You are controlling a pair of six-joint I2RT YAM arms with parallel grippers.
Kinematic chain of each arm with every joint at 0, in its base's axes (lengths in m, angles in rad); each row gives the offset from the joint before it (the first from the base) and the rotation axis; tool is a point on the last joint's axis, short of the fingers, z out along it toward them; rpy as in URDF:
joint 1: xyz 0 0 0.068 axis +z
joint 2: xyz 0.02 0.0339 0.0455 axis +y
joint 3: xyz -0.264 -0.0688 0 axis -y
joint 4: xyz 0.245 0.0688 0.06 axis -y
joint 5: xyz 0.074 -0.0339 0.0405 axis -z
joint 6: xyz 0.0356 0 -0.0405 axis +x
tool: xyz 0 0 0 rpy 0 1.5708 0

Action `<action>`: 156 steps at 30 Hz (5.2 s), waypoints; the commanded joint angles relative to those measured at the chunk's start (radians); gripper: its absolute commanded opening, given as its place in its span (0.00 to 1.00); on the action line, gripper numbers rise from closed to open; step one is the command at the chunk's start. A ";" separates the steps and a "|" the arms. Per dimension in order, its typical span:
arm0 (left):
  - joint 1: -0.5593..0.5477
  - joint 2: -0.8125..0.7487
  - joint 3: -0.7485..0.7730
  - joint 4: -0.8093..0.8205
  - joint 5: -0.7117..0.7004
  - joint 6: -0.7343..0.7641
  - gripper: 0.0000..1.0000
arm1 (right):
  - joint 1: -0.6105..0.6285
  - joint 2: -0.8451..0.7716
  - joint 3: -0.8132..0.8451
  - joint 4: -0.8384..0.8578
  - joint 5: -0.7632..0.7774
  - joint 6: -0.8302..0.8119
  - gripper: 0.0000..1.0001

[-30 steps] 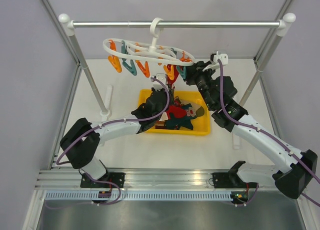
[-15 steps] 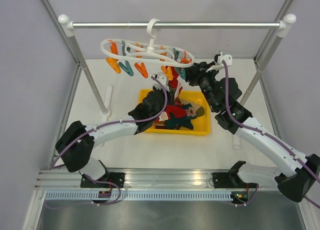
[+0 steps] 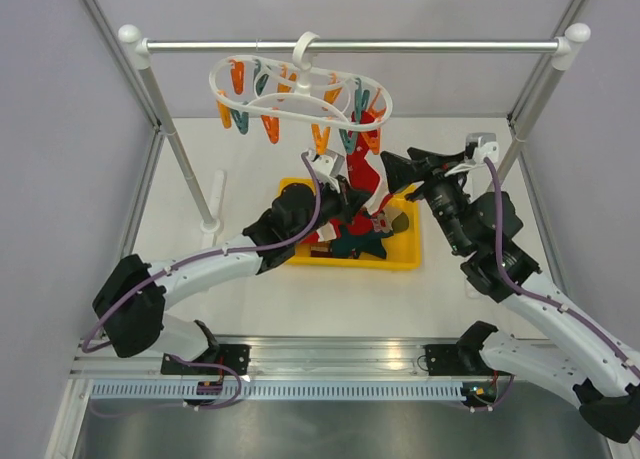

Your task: Remove the socks clipped to the hanger

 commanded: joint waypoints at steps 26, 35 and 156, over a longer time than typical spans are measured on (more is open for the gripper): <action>-0.003 -0.307 -0.178 -0.156 0.124 -0.062 0.02 | -0.175 0.135 0.084 -0.050 -0.130 0.081 0.59; -0.003 -0.356 -0.195 -0.210 0.124 -0.065 0.02 | -0.232 0.186 0.089 0.097 -0.271 0.079 0.55; -0.077 0.003 0.104 -0.322 -0.173 -0.060 0.02 | -0.003 0.260 0.077 0.386 -0.014 0.036 0.43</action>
